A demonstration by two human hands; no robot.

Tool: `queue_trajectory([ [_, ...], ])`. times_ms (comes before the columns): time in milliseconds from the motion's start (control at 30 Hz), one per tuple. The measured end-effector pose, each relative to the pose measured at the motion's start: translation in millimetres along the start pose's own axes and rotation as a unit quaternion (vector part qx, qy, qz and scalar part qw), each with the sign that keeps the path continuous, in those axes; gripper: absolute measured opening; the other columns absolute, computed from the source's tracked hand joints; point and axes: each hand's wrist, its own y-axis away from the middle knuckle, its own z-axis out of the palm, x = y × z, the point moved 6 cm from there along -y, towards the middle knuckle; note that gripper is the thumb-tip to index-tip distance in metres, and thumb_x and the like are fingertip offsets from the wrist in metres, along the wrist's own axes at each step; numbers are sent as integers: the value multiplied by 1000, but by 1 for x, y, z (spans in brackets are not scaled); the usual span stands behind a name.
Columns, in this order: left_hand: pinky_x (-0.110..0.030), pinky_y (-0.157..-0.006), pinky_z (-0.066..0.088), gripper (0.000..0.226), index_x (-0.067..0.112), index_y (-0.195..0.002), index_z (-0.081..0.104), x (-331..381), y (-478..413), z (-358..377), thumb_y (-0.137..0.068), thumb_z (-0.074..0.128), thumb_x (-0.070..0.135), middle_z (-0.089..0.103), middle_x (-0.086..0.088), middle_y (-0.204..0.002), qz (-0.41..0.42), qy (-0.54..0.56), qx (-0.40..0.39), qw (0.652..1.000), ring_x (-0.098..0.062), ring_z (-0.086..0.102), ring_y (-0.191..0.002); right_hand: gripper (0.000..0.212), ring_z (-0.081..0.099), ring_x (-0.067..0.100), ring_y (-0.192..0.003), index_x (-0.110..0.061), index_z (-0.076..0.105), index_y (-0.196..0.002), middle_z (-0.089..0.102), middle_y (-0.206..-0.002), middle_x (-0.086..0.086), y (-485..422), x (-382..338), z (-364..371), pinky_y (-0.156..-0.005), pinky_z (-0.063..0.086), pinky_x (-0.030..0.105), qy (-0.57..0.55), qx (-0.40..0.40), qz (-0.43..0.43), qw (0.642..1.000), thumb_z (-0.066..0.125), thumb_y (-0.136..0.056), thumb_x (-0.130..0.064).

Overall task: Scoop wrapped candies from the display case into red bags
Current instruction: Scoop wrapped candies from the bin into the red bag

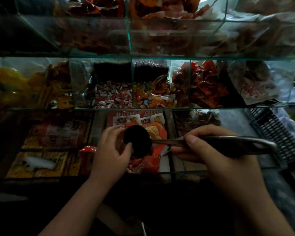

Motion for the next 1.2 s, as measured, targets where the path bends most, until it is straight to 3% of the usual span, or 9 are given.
queue_trajectory([
  [100, -33, -109, 39, 36, 19, -123, 66, -17, 9, -2, -88, 76, 23, 48, 2, -139, -49, -74, -4, 996, -18, 43, -135, 22, 78, 14, -84, -33, 76, -88, 79, -87, -5, 5, 0, 12, -76, 66, 39, 118, -42, -49, 991, 67, -77, -51],
  [233, -44, -115, 37, 45, 19, -130, 67, -29, 11, 8, -87, 75, 30, 50, -3, -144, -58, -148, -57, 986, -24, 39, -136, 7, 69, -4, -83, -37, 73, -86, 74, -86, -18, -32, 41, 48, -70, 51, 10, 251, -53, -55, 965, 72, -91, -32],
  [367, -44, -122, 27, 68, 16, -152, 46, -41, 12, 20, -90, 68, 33, 44, -1, -155, -90, -169, -116, 975, -23, 33, -145, 11, 66, 11, -102, -24, 74, -105, 70, -107, -6, -58, 89, 73, -93, 55, 30, 343, -73, -77, 933, 73, -94, -26],
  [467, -45, -125, 22, 73, 17, -159, 33, -42, 14, 26, -93, 63, 26, 35, 1, -162, -85, -138, -131, 978, -19, 25, -151, 14, 65, 19, -101, -22, 73, -106, 67, -107, 0, -67, 115, 78, -90, 55, 37, 410, -77, -59, 907, 70, -94, -29],
  [600, -33, -127, 11, 76, 19, -162, 24, -35, 18, 32, -94, 58, 14, 24, 4, -167, -67, -89, -138, 984, -12, 14, -154, 5, 68, 9, -82, -19, 77, -88, 74, -85, -6, -71, 117, 74, -75, 55, 27, 350, 2, -73, 934, 73, -91, -21],
  [700, -38, -127, 18, 80, 21, -163, 21, -33, 22, 35, -93, 58, 9, 22, 7, -167, -59, -61, -150, 985, -9, 13, -155, 15, 68, 3, -70, -23, 76, -77, 74, -73, -9, -76, 120, 65, -63, 52, 21, 256, 62, 4, 965, 70, -90, -25],
  [833, -40, -127, 19, 81, 23, -164, 18, -37, 21, 33, -94, 58, 10, 22, 11, -167, -65, -55, -146, 986, -8, 13, -154, 17, 68, -2, -68, -28, 78, -77, 74, -73, -12, -81, 126, 63, -55, 48, 13, 209, 64, 57, 974, 70, -91, -29],
  [1033, -38, -127, 18, 83, 26, -163, 19, -34, 22, 32, -92, 60, 11, 26, 9, -164, -58, -55, -139, 987, -10, 16, -153, 16, 73, 14, -70, -25, 78, -75, 75, -70, -3, -74, 122, 66, -70, 62, 40, 165, 71, 89, 980, 73, -89, -26],
  [1200, -31, -125, 15, 84, 26, -162, 20, -33, 23, 31, -91, 62, 12, 28, 9, -163, -61, -55, -127, 989, -9, 17, -151, 10, 73, 10, -68, -36, 78, -78, 76, -69, -8, -73, 113, 57, -68, 62, 36, 183, 48, 106, 976, 71, -86, -34],
])
